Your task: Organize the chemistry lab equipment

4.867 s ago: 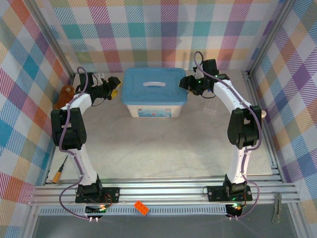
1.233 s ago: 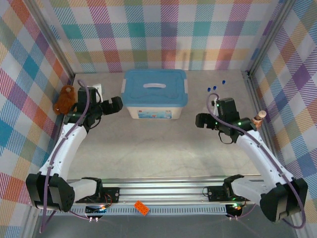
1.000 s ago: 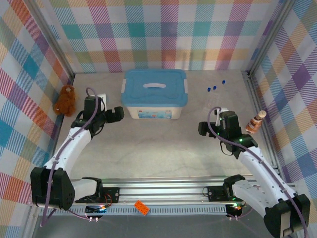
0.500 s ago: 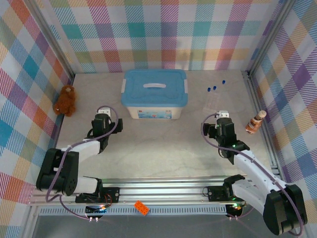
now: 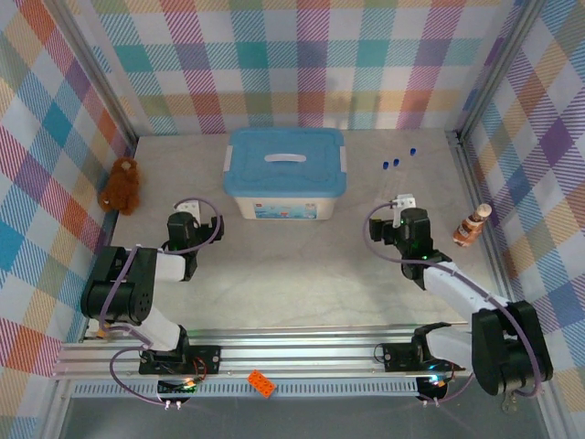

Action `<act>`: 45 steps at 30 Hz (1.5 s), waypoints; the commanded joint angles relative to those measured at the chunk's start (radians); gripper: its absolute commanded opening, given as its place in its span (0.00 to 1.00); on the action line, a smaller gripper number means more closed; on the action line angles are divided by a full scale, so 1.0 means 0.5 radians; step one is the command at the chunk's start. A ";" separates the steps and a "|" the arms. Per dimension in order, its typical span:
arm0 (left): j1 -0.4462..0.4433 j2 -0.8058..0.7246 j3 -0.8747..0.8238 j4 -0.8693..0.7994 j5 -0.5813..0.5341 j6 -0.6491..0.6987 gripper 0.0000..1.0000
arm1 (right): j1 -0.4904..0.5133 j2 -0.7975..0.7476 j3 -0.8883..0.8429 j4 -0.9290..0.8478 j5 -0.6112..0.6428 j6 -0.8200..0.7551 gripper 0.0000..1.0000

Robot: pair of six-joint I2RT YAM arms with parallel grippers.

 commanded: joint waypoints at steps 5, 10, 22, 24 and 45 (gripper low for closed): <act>0.010 0.006 -0.015 0.189 0.090 -0.004 1.00 | -0.115 0.246 -0.007 0.527 -0.266 -0.141 0.95; 0.007 0.006 -0.014 0.186 0.088 -0.005 1.00 | -0.277 0.483 0.057 0.608 -0.525 -0.172 0.95; 0.007 0.006 -0.014 0.186 0.090 -0.005 1.00 | -0.469 0.693 -0.074 1.034 -0.745 0.036 0.96; 0.007 0.006 -0.014 0.186 0.090 -0.004 1.00 | -0.467 0.707 -0.092 1.076 -0.707 0.050 0.96; 0.010 0.009 -0.011 0.182 0.137 0.009 1.00 | -0.467 0.704 -0.089 1.071 -0.704 0.052 0.99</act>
